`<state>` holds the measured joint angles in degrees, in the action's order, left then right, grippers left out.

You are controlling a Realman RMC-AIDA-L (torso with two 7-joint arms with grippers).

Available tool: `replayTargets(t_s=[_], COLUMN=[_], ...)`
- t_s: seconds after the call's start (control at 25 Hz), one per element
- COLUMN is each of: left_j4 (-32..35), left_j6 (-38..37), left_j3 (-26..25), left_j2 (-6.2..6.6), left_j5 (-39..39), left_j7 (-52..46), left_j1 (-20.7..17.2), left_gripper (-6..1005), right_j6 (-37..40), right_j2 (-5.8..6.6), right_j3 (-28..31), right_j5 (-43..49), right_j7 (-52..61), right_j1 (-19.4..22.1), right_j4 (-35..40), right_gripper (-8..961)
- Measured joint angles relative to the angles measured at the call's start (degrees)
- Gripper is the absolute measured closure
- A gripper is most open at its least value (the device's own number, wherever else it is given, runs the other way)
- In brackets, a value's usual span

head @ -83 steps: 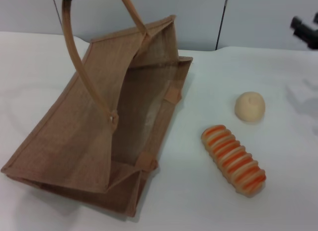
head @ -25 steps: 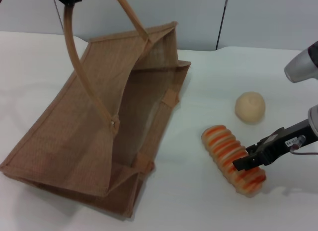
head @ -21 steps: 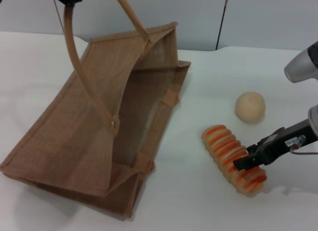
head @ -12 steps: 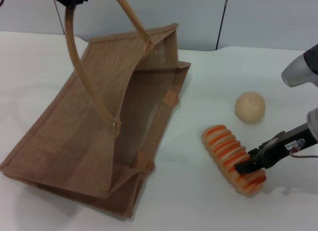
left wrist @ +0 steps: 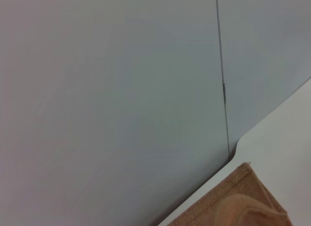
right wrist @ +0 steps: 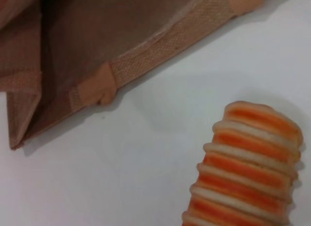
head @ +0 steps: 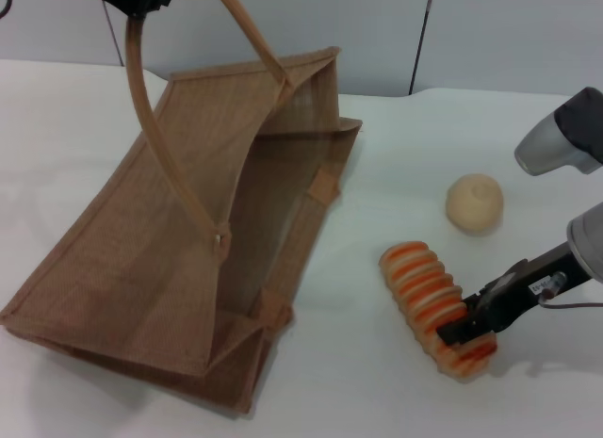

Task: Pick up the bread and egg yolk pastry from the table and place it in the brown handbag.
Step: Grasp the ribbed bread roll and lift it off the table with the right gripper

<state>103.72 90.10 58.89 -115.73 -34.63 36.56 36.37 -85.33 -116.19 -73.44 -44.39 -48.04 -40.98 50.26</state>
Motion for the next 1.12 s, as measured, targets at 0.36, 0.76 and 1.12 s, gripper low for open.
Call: replayTargets(t_s=[0.36, 0.76, 1.12], left_j4=[0.02, 0.39, 0.43], left_j6=[-0.01, -0.01, -0.01], left_j3=[0.00, 0.00, 0.00], left_j2=[0.01, 0.06, 0.07], left_j5=[0.00, 0.00, 0.00], left_j7=[0.00, 0.00, 0.00], left_j1=[0.01, 0.01, 0.01], left_gripper=[881, 882, 882], right_j6=[-0.09, -0.10, 0.06], right_j2=[0.07, 0.17, 0.10], right_j3=[0.46, 0.08, -0.20], right_j5=[0.31, 0.47, 1.14], right_j7=[0.97, 1.68, 2.20], right_j1=[-0.39, -0.56, -0.75], right_j4=[-0.32, -0.35, -0.53], right_gripper=[342, 462, 524])
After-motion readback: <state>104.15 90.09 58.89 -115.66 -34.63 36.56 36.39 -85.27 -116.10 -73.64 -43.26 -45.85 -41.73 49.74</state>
